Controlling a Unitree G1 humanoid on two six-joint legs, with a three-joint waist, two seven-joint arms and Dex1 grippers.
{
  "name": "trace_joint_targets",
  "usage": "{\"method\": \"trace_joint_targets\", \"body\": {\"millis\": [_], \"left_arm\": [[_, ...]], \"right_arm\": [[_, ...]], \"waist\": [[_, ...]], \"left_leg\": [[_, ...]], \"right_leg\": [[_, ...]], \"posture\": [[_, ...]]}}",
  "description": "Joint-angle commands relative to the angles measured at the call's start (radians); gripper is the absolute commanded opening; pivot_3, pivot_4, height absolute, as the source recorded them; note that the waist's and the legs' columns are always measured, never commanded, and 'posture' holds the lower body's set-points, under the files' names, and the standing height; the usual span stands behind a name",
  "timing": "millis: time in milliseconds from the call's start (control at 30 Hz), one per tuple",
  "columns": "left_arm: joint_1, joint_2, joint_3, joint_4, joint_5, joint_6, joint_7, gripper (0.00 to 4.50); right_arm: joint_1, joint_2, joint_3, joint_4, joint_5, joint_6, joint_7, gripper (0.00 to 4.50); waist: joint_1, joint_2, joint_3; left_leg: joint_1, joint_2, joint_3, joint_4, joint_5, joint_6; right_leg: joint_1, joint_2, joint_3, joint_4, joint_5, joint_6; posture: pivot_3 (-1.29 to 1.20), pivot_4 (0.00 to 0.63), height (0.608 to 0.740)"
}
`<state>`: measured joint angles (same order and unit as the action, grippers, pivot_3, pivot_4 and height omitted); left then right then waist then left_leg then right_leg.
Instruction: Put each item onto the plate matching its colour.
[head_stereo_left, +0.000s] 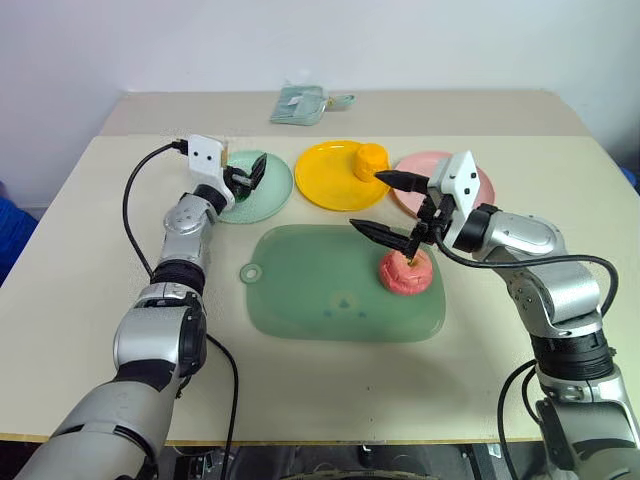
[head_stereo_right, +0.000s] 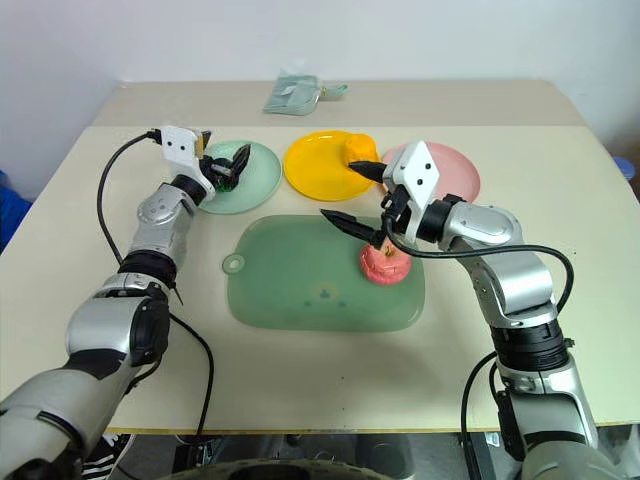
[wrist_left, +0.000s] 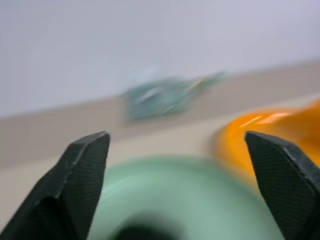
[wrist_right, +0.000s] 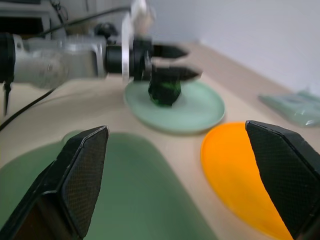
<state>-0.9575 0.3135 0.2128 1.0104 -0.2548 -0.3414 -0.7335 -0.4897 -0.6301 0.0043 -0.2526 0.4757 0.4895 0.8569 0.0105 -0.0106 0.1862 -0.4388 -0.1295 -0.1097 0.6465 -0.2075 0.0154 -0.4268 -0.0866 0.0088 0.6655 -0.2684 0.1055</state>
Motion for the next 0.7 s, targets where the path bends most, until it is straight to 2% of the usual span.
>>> {"method": "trace_joint_targets", "body": {"millis": [33, 133, 267, 433, 533, 700], "left_arm": [[0.113, 0.046, -0.030, -0.314, -0.207, 0.192, -0.421, 4.48], [0.273, 0.128, -0.084, -0.622, -0.356, 0.458, -0.614, 4.48], [0.381, 0.247, -0.124, -0.808, -0.415, 0.657, -0.716, 4.48], [0.438, 0.336, -0.168, -0.903, -0.405, 0.728, -0.795, 4.48], [0.445, 0.348, -0.173, -0.943, -0.405, 0.756, -0.790, 4.48], [0.447, 0.342, -0.180, -0.979, -0.392, 0.762, -0.761, 4.48]], "right_arm": [[0.049, -0.091, -0.062, -0.067, 0.084, 0.075, 0.091, 4.50], [0.082, -0.160, -0.071, -0.074, 0.105, 0.104, 0.142, 4.50], [0.101, -0.200, -0.058, -0.052, 0.063, 0.075, 0.160, 4.50], [0.132, -0.207, 0.008, -0.016, -0.048, 0.007, 0.156, 4.50], [0.125, -0.181, 0.014, -0.004, -0.051, 0.008, 0.142, 4.50], [0.133, -0.186, 0.085, 0.041, -0.161, -0.034, 0.137, 4.50]], "waist": [[-0.004, 0.000, 0.000], [-0.028, 0.001, 0.000], [-0.029, 0.001, 0.000], [-0.017, 0.002, 0.000], [-0.016, 0.002, 0.000], [-0.020, 0.002, 0.000]], "left_leg": [[0.000, 0.000, 0.000, 0.000, 0.000, 0.000], [0.000, 0.001, 0.000, -0.001, -0.001, 0.001], [0.000, 0.002, 0.000, -0.001, -0.001, 0.002], [0.002, 0.005, 0.000, -0.001, -0.003, 0.005], [0.002, 0.005, 0.000, 0.000, -0.003, 0.005], [0.002, 0.005, 0.001, -0.001, -0.003, 0.004]], "right_leg": [[0.000, 0.000, 0.000, 0.000, 0.000, 0.000], [0.000, 0.000, 0.001, -0.001, 0.000, 0.000], [-0.001, 0.001, 0.002, 0.000, 0.000, -0.001], [0.001, 0.004, 0.002, -0.001, 0.003, -0.005], [0.001, 0.004, 0.002, -0.001, 0.003, -0.004], [0.001, 0.004, 0.002, -0.001, 0.003, -0.004]], "posture": [[0.00, 0.150, 0.740], [0.00, 0.150, 0.740], [0.00, 0.150, 0.740], [0.00, 0.150, 0.740], [0.00, 0.150, 0.740], [0.00, 0.150, 0.740]]}}
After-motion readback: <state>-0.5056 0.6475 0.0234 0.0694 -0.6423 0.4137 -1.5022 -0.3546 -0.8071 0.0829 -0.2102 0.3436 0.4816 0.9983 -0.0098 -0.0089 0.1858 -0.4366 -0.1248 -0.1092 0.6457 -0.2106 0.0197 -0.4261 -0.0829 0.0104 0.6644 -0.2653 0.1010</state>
